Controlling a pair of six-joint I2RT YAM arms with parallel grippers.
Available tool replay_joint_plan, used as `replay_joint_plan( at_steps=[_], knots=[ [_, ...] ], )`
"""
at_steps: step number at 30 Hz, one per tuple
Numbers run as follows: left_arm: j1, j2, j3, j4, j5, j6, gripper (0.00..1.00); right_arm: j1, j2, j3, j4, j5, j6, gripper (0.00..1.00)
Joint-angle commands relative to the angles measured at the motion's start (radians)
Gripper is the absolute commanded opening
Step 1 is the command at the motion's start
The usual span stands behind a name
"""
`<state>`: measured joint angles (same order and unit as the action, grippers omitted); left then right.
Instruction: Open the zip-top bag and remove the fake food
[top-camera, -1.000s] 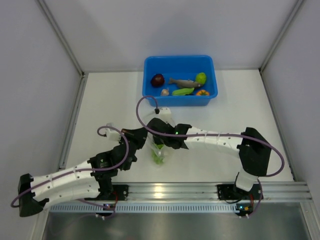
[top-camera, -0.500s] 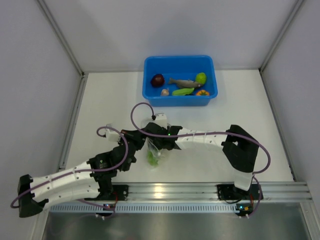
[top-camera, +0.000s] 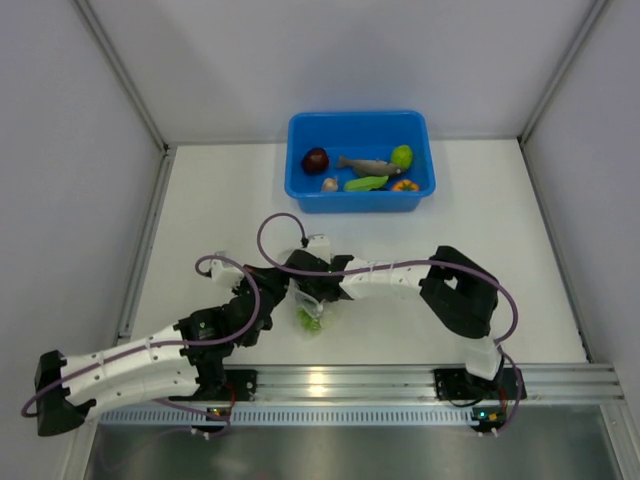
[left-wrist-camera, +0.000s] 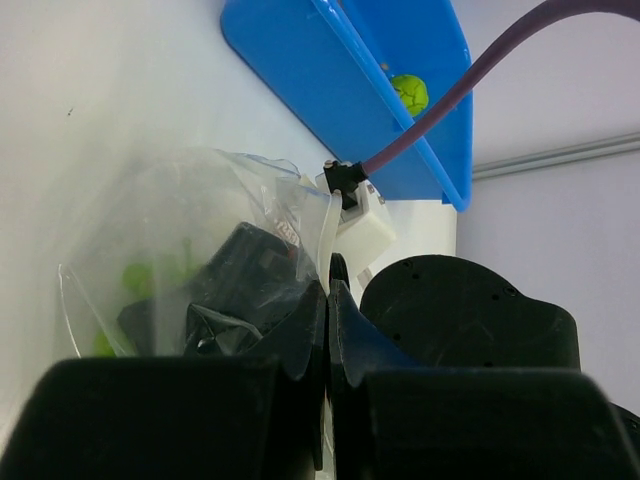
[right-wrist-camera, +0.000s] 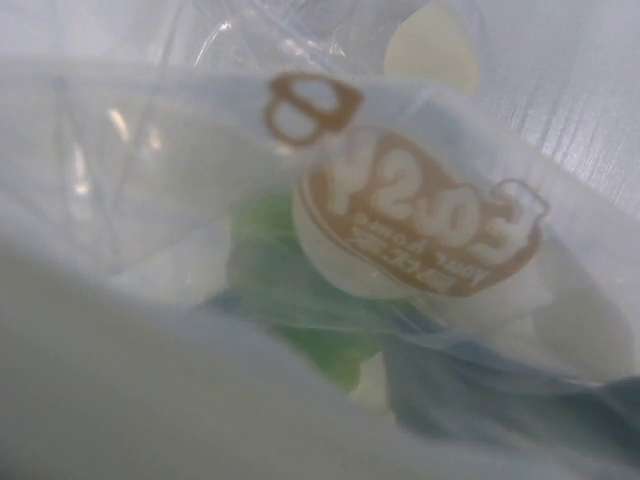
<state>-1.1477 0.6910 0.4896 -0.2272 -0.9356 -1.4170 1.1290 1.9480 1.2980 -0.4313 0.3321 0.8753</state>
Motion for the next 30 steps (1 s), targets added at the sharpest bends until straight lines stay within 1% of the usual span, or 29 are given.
replay_joint_plan(
  at_steps=[1,2,3,6,9,17,22,27,30],
  knots=[
    [-0.004,-0.021,0.026,0.131,-0.017,-0.002,0.0,0.011,0.032,-0.011,-0.047,0.042,0.011,0.52],
    [-0.004,-0.022,0.026,0.129,-0.017,0.0,0.0,0.012,0.025,-0.014,-0.046,0.047,0.01,0.48],
    [-0.004,-0.022,0.024,0.131,-0.019,0.001,0.0,0.012,0.013,-0.02,-0.043,0.053,0.005,0.38],
    [-0.004,-0.019,0.026,0.129,-0.02,0.004,0.0,0.012,-0.021,-0.034,-0.04,0.085,-0.004,0.25],
    [-0.004,-0.022,0.027,0.131,-0.023,0.012,0.0,0.012,-0.05,-0.048,-0.032,0.1,-0.013,0.21],
    [-0.004,-0.018,0.029,0.117,-0.042,0.032,0.0,0.025,-0.21,-0.106,0.031,0.116,-0.096,0.18],
    [-0.004,-0.008,0.029,0.117,-0.043,0.038,0.0,0.034,-0.32,-0.146,0.08,0.143,-0.14,0.1],
    [-0.004,-0.001,0.029,0.118,-0.049,0.052,0.0,0.045,-0.418,-0.181,0.121,0.156,-0.214,0.08],
    [-0.004,0.002,0.032,0.117,-0.054,0.062,0.0,0.048,-0.464,-0.213,0.183,0.122,-0.283,0.06]
  ],
)
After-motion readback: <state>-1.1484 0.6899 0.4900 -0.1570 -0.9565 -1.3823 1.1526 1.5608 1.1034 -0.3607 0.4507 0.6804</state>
